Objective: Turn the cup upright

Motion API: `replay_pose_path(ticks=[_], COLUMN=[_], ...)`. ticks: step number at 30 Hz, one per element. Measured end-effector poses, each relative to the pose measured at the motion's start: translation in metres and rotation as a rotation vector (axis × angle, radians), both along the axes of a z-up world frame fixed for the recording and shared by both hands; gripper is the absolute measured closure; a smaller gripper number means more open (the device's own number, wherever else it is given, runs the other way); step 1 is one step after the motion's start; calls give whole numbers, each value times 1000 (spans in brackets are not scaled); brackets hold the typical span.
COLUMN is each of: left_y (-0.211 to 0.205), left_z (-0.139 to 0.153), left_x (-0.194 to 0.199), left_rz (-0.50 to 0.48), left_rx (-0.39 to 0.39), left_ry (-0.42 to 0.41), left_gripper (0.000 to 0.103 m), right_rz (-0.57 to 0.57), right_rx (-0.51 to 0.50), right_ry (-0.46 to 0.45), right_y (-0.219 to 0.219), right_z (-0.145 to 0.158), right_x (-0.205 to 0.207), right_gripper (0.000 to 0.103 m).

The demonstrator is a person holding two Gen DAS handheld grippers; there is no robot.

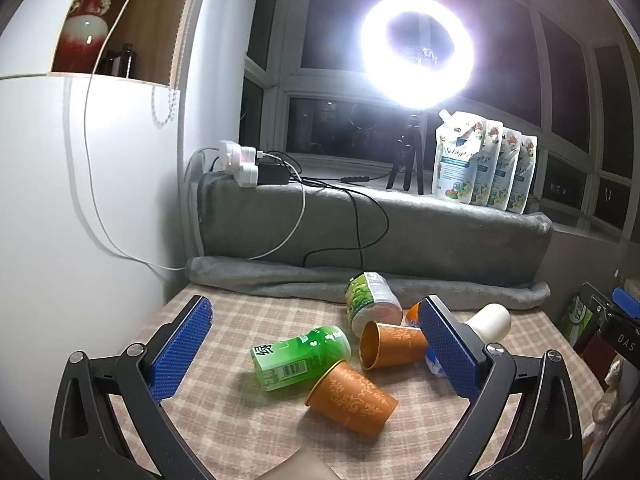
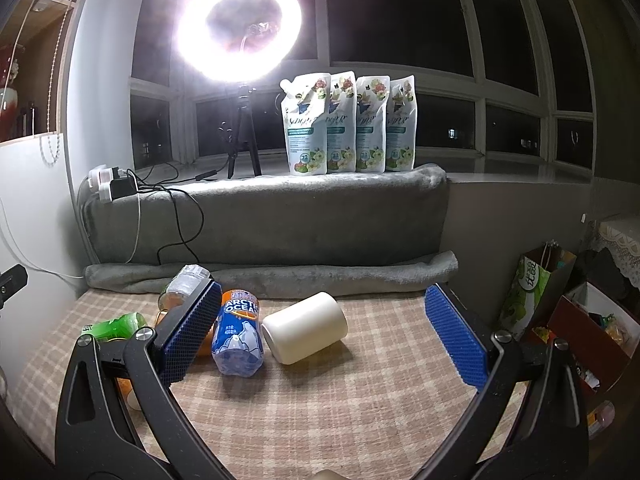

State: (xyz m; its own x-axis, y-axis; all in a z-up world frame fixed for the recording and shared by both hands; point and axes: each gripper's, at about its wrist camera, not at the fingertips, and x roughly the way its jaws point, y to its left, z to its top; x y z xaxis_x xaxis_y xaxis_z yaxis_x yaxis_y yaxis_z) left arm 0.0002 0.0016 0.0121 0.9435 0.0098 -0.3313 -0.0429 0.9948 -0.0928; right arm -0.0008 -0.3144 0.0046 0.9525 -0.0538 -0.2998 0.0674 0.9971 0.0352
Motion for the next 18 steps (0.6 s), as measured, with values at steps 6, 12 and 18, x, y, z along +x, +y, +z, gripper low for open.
replay_pose_path(ticks=[6, 12, 18], left_y=[-1, -2, -4], left_z=[2, 3, 7], left_x=[1, 1, 8], left_rz=[-7, -8, 6], left_rx=[0, 1, 5], left_ry=[7, 10, 22], left_gripper=[1, 1, 1], right_rz=[-2, -2, -2], right_rx=[-11, -10, 2], right_ry=[-1, -1, 5], right_y=[-1, -2, -5], right_z=[-1, -2, -2], right_x=[1, 3, 9], right_gripper=[0, 0, 0])
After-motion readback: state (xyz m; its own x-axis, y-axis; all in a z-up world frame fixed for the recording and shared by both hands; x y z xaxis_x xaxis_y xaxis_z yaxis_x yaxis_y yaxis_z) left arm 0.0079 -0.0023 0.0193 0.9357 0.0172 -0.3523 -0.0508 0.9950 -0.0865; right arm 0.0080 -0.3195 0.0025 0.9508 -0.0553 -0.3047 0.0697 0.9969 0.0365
